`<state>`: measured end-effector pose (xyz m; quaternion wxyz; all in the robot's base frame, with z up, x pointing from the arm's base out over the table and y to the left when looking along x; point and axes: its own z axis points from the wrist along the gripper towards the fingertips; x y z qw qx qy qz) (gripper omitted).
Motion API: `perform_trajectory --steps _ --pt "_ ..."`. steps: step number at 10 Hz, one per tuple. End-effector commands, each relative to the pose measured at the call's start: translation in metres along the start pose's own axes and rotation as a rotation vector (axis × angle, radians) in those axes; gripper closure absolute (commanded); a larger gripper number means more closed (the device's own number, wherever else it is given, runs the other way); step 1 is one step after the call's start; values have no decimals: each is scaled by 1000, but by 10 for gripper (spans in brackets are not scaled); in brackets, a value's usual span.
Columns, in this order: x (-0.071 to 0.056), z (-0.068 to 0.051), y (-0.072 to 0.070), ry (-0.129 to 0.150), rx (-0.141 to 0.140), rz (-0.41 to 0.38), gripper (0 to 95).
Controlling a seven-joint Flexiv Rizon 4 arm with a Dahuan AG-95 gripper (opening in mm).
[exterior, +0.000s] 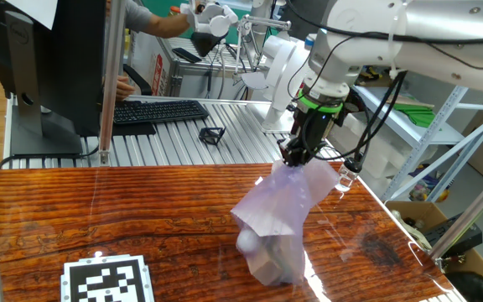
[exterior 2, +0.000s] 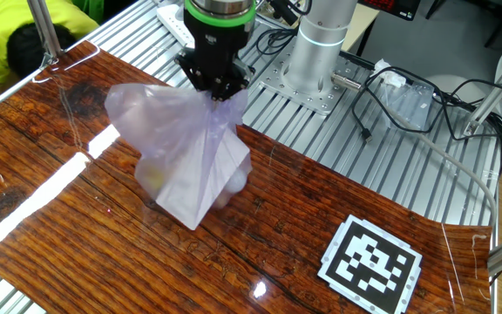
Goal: Pick up a bag of things
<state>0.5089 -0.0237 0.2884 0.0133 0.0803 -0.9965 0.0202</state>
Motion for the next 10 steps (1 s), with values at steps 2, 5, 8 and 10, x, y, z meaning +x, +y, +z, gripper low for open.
perform_trajectory --steps 2,5,8,10 --pt "0 -9 -1 7 -2 -1 950" --pt "1 -20 -1 13 -3 -3 950" --pt "3 -27 -2 16 -6 -6 950" --pt "2 -34 -4 21 -11 -8 950"
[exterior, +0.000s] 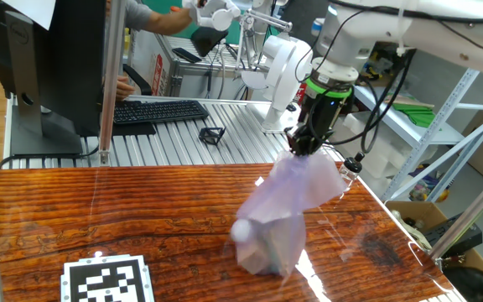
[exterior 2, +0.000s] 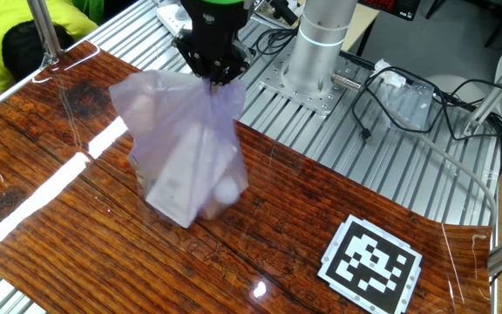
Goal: Pick up a bag of things
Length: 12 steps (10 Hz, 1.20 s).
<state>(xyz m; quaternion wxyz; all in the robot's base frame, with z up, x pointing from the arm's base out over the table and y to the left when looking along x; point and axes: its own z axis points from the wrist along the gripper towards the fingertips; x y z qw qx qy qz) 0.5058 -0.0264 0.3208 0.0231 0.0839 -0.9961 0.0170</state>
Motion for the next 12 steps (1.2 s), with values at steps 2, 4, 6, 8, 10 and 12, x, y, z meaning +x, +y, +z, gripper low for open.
perform_trajectory --steps 2,4,6,8,10,12 --pt "-1 -7 -3 4 -7 -1 950" --pt "-1 -11 -5 8 -6 -8 950" --pt "1 -15 -5 11 -5 -9 950" --pt "3 -16 -2 14 -10 -7 950" --pt "5 -17 -1 18 -29 -8 950" --pt "6 -18 2 20 -45 -9 950"
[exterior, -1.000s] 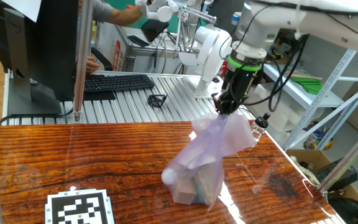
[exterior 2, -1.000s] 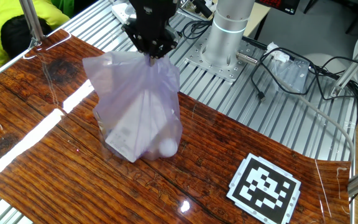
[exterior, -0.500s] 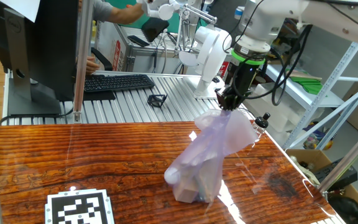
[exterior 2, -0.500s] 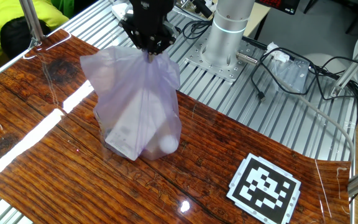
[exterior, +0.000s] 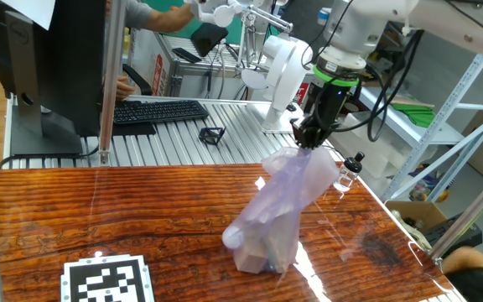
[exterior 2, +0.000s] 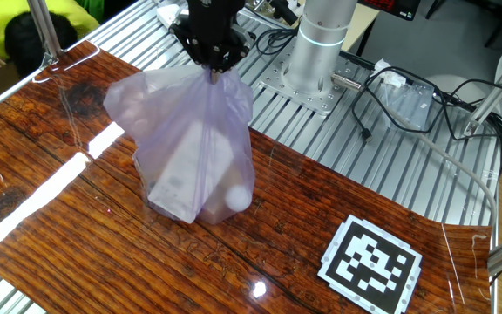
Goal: Pick up a bag of things
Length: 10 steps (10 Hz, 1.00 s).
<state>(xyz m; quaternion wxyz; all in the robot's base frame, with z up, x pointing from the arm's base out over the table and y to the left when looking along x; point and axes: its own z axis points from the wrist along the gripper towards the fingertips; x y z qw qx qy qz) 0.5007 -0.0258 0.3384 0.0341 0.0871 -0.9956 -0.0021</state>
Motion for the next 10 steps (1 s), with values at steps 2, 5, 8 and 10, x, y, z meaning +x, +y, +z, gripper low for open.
perform_trajectory --steps 2,5,8,10 --pt "1 -1 2 3 -10 -6 950" --pt "2 -1 3 11 -29 -23 950" --pt "2 -1 3 11 -29 -26 950" --pt "2 -1 3 10 -29 -25 950"
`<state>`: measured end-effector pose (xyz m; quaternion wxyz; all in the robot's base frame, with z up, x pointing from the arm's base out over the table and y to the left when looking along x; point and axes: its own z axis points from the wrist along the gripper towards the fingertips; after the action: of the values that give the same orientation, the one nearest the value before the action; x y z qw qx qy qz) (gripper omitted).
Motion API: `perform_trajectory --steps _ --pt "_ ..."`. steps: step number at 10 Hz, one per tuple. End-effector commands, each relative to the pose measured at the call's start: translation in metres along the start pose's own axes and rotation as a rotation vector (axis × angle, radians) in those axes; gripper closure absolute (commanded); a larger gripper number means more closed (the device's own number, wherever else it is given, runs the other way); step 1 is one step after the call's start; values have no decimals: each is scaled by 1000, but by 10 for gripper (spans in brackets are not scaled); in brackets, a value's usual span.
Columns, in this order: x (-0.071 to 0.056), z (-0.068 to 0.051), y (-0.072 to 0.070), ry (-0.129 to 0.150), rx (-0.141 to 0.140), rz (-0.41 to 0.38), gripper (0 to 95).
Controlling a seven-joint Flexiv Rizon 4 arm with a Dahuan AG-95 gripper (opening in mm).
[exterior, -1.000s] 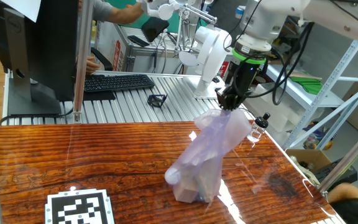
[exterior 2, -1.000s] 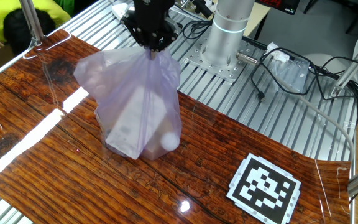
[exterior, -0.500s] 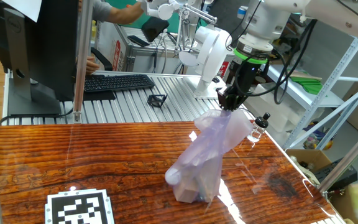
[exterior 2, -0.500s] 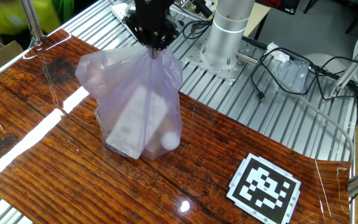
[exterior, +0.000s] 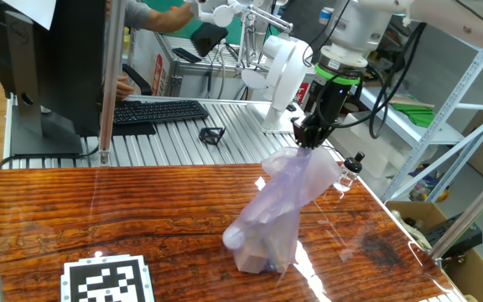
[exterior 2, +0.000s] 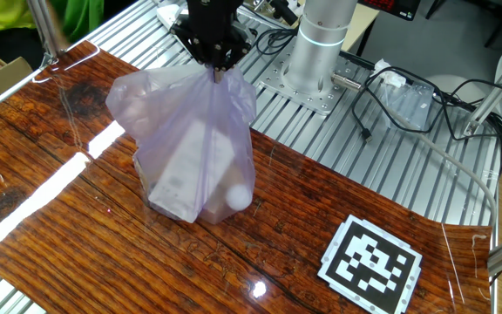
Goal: Pick up a bag of things
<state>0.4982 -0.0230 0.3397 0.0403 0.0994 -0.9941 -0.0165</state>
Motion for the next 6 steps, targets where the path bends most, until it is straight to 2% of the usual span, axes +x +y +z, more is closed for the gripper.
perform_trajectory --steps 1,4,6 --pt "0 0 0 -2 2 1 950" --pt "0 0 1 -27 13 3 950" --pt "0 0 1 -57 22 -2 950"
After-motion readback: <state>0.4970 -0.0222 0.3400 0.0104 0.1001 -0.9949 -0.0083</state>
